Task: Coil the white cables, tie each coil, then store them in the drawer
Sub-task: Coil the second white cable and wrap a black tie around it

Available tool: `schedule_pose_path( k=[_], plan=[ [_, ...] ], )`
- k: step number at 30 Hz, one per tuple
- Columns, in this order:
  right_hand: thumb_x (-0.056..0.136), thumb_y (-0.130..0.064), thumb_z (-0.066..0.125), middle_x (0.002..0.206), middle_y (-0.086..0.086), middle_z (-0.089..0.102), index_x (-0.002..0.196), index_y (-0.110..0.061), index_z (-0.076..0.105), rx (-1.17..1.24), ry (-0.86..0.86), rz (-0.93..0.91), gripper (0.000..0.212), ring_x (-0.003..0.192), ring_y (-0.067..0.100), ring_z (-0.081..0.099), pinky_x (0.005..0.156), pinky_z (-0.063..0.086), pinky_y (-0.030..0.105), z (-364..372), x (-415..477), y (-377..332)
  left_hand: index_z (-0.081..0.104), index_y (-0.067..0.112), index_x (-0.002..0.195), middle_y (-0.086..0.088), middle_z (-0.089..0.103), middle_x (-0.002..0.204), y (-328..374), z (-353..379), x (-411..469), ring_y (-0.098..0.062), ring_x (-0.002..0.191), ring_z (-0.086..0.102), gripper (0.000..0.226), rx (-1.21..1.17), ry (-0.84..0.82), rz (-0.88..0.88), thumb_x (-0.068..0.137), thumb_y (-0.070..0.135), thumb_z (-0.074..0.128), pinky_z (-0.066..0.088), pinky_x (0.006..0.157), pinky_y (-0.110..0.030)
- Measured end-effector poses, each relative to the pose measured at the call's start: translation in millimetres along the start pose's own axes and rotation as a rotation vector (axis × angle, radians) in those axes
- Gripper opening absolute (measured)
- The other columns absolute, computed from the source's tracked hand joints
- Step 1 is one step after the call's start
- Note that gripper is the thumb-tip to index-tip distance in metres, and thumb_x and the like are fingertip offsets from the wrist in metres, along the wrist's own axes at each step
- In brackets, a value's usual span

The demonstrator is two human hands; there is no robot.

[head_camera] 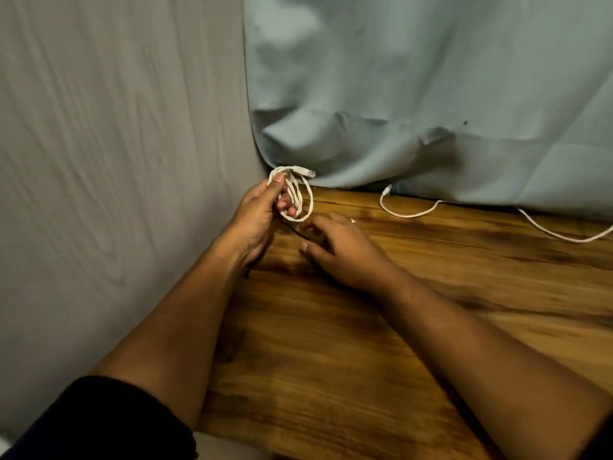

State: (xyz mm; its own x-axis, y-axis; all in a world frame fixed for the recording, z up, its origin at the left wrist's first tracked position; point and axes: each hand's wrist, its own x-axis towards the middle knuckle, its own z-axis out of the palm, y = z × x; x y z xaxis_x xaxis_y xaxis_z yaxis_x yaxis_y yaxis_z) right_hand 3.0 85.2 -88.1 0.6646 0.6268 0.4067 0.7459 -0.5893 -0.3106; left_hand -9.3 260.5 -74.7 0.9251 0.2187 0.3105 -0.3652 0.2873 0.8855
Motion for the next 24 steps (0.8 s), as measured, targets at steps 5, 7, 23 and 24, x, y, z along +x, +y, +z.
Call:
schedule_pose_path(
  k=[5, 7, 23, 24],
  plan=[
    [0.105, -0.036, 0.048, 0.133, 0.000, 0.060, 0.134, -0.025, 0.064, -0.192, -0.122, -0.064, 0.035, 0.121, 0.022, 0.052, 0.102, 0.044, 0.043, 15.8, 17.2, 1.2, 0.058, 0.014, 0.084, 0.002, 0.043, 0.058, -6.3, -9.6, 8.1, -0.017, 0.058, 0.047, 0.031, -0.024, 0.099, -0.026, 0.110, 0.024, 0.045, 0.044, 0.063, -0.028],
    [0.106, -0.033, 0.047, 0.125, -0.001, 0.064, 0.125, -0.023, 0.068, -0.218, -0.107, -0.071, 0.030, 0.115, 0.021, 0.055, 0.100, 0.044, 0.041, 13.2, 14.8, 5.8, 0.057, 0.014, 0.084, 0.003, 0.044, 0.057, -8.8, -13.3, 8.6, -0.017, 0.058, 0.047, 0.030, 0.005, 0.103, -0.036, 0.110, 0.025, 0.046, 0.045, 0.064, -0.028],
    [0.095, -0.059, 0.046, 0.097, -0.001, 0.058, 0.087, -0.026, 0.064, -0.323, 0.102, 0.087, 0.039, 0.090, 0.023, 0.059, 0.072, 0.051, 0.037, -42.9, -47.2, 58.9, 0.057, 0.014, 0.084, 0.003, 0.046, 0.058, -7.7, -9.4, 11.4, -0.016, 0.058, 0.049, 0.030, -0.021, 0.117, -0.083, 0.109, 0.027, 0.047, 0.046, 0.064, -0.028],
    [0.096, -0.056, 0.049, 0.101, 0.000, 0.058, 0.092, -0.025, 0.064, -0.325, 0.094, 0.067, 0.035, 0.095, 0.024, 0.058, 0.075, 0.050, 0.037, -40.5, -42.3, 53.4, 0.057, 0.014, 0.085, 0.002, 0.046, 0.058, -7.4, -9.1, 10.8, -0.016, 0.058, 0.049, 0.029, -0.020, 0.118, -0.085, 0.109, 0.028, 0.048, 0.047, 0.064, -0.027]
  ],
)
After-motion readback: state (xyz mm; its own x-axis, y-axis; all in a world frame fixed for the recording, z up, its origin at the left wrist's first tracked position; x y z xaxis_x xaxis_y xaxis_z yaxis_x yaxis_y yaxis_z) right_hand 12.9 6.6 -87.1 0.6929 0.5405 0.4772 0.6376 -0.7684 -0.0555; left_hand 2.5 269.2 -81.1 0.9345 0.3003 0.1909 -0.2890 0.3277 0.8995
